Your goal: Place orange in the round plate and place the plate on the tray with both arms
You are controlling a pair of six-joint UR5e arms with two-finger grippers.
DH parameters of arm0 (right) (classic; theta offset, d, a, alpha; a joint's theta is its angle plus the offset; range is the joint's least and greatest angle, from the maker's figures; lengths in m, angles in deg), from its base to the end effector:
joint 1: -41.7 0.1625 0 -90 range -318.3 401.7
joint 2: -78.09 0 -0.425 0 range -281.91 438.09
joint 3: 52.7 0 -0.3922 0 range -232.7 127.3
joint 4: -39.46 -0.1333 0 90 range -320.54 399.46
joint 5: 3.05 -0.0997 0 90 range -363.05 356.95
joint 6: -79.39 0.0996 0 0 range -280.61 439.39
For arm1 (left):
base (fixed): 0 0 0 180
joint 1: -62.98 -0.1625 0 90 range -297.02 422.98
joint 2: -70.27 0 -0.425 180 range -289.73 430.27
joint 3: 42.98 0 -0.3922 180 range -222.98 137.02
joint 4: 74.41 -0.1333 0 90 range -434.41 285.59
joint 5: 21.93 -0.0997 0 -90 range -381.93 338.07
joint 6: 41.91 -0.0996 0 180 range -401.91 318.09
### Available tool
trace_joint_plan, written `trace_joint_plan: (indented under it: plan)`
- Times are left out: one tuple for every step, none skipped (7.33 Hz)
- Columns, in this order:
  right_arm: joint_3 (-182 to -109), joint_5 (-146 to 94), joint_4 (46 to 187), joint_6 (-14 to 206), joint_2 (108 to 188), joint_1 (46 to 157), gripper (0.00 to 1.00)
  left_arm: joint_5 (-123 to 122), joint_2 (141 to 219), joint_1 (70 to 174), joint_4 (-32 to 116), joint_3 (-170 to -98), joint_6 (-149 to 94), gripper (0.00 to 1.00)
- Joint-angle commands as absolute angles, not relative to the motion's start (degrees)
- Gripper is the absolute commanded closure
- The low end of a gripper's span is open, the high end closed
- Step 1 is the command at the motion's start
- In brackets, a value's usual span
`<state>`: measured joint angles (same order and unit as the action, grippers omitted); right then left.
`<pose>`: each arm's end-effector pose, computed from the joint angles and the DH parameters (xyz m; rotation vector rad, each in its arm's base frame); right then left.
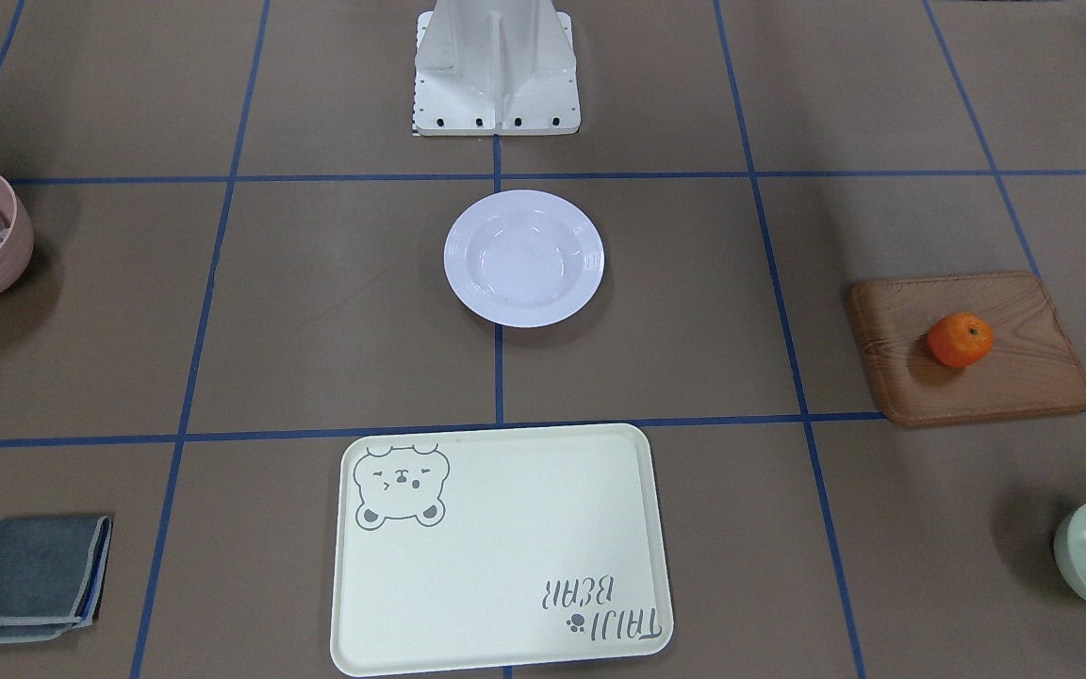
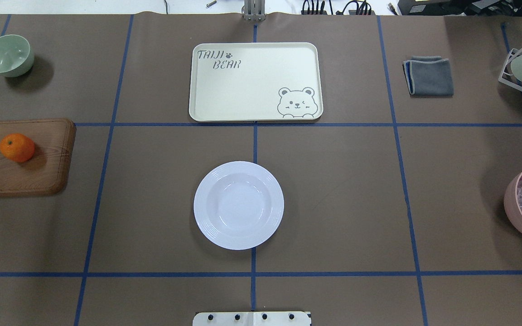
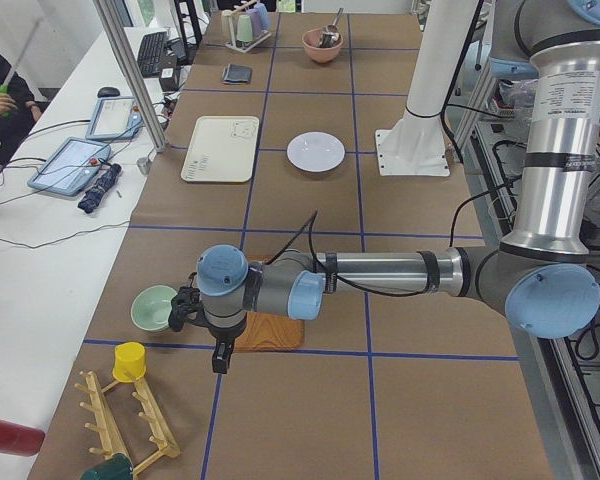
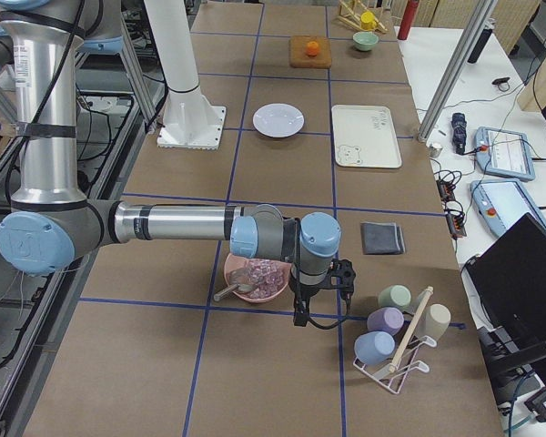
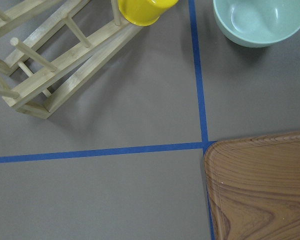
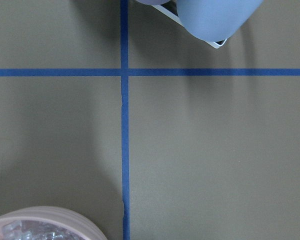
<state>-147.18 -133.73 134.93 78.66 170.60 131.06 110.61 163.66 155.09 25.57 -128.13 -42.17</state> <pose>0.0631 -0.4690 0.6551 -0.0579 -0.7098 -0.0012 -0.0853 -0.5239 0.6546 0.1571 0.7379 0.0245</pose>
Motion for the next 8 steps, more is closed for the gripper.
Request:
trace_joint_plan:
  plan:
    - [-147.53, -134.01, 135.00, 78.69, 170.81, 131.26, 0.00, 111.22, 163.35, 155.00, 25.44, -128.06, -42.17, 0.02]
    - [-147.36, -133.66, 135.00, 78.69, 170.73, 131.43, 0.00, 110.88, 163.35, 155.00, 25.44, -128.24, -42.17, 0.02]
    - [-146.75, -133.57, 134.91, 78.69, 170.55, 131.44, 0.00, 110.61, 163.96, 155.00, 25.52, -127.80, -42.26, 0.02]
    - [-146.83, -133.66, 134.91, 78.69, 170.29, 131.35, 0.00, 110.61, 164.05, 155.00, 25.52, -127.80, -42.26, 0.02]
    - [-146.74, -133.74, 135.00, 78.69, 170.20, 131.35, 0.00, 110.61, 163.79, 155.00, 25.52, -128.23, -42.26, 0.02]
    - [-146.65, -133.83, 134.91, 78.86, 170.72, 131.35, 0.00, 110.87, 163.44, 155.00, 25.87, -128.06, -42.44, 0.02]
    - [-146.91, -134.09, 134.74, 78.95, 170.81, 131.35, 0.00, 110.70, 163.52, 155.00, 25.79, -128.06, -42.61, 0.02]
    - [-147.00, -134.10, 134.74, 78.86, 170.55, 131.35, 0.00, 111.04, 163.52, 155.00, 25.61, -128.32, -42.61, 0.02]
